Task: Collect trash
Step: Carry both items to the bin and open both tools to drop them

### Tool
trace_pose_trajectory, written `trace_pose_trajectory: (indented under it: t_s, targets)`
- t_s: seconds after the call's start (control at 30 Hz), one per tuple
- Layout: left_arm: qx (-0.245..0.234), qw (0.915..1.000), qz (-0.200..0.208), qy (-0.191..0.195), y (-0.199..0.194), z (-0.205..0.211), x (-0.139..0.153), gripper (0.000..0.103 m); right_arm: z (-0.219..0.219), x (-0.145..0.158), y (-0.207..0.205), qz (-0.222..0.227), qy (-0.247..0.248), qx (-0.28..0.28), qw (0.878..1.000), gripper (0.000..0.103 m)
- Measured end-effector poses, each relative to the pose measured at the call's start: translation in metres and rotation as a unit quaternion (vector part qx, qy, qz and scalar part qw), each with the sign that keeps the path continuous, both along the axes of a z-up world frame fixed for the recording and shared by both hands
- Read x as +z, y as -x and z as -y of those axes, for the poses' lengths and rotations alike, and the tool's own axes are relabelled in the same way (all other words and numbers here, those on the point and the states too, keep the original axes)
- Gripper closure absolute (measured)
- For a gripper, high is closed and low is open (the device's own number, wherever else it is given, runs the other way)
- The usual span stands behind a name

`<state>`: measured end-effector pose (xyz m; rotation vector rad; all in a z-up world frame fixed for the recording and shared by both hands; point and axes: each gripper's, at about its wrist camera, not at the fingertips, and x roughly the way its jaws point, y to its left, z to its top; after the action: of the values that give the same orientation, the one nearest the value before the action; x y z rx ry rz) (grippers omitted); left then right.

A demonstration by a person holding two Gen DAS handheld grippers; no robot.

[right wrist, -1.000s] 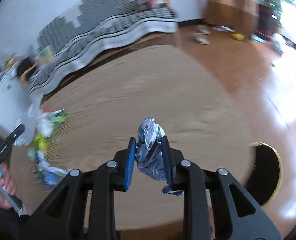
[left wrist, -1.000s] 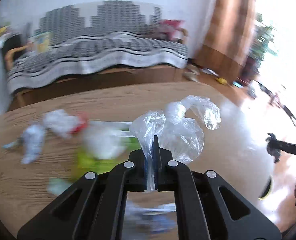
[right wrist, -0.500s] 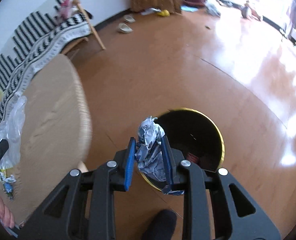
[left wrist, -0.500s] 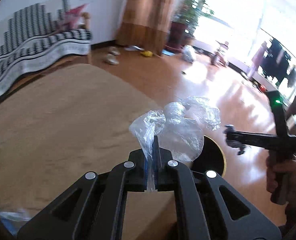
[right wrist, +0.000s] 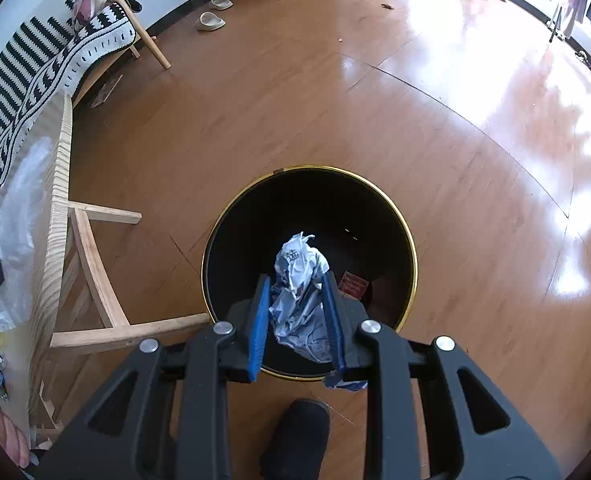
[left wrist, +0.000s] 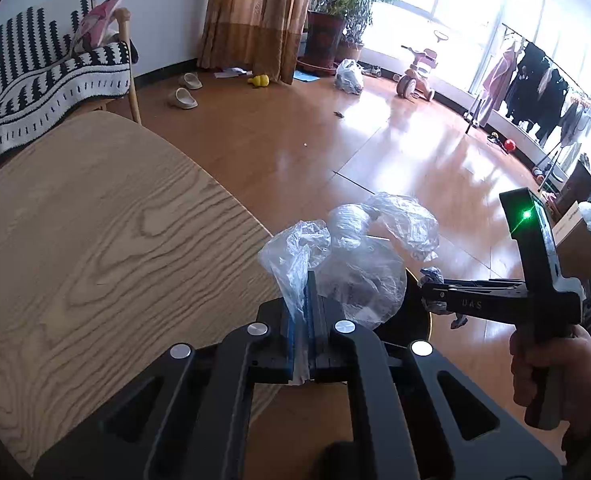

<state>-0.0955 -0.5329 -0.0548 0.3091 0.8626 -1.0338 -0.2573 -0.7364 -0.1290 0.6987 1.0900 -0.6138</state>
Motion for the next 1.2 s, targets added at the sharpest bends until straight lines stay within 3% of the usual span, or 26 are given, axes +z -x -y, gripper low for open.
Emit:
trace_pose_trajectory:
  t_s: [0.13,0.17,0.2,0.27,0.8,0.83,0.9,0.93,0.97,1.2]
  targets:
    - [0.001,1.0,-0.004,0.001,0.003,0.01,-0.003,0.1,-0.001,0.004,-0.001,0.008,0.002,-0.001,1.0,0.076]
    - [0.002,1.0,-0.005,0.001,0.003,0.013,-0.005,0.1,-0.001,0.005,0.001,0.012,0.003,-0.004,1.0,0.069]
    - [0.001,1.0,-0.008,0.0,0.001,0.012,-0.007,0.1,0.0,0.007,0.001,0.015,0.003,-0.007,1.0,0.054]
    - [-0.001,0.9999,-0.013,-0.002,-0.001,0.016,-0.01,0.1,0.001,0.014,0.007,0.028,0.011,-0.013,0.999,0.035]
    - [-0.073,0.9952,-0.046,-0.045,0.033,0.079,-0.057,0.099,0.011,0.061,0.061,0.089,0.035,-0.084,0.992,0.028]
    - [-0.075,0.9949,-0.045,-0.05,0.035,0.082,-0.06,0.096,0.011,0.063,0.063,0.094,0.033,-0.086,0.991,0.028]
    - [-0.078,0.9945,-0.044,-0.054,0.037,0.086,-0.062,0.074,0.011,0.068,0.067,0.107,0.031,-0.089,0.99,0.027]
    - [-0.079,0.9947,-0.043,-0.051,0.038,0.086,-0.062,0.046,0.011,0.071,0.068,0.111,0.033,-0.09,0.989,0.027]
    - [-0.076,0.9954,-0.037,-0.045,0.039,0.084,-0.061,0.032,0.01,0.073,0.068,0.113,0.034,-0.09,0.989,0.026]
    - [-0.08,0.9962,0.001,-0.035,0.034,0.051,-0.036,0.019,-0.009,0.091,0.04,0.128,0.043,-0.064,0.989,0.024]
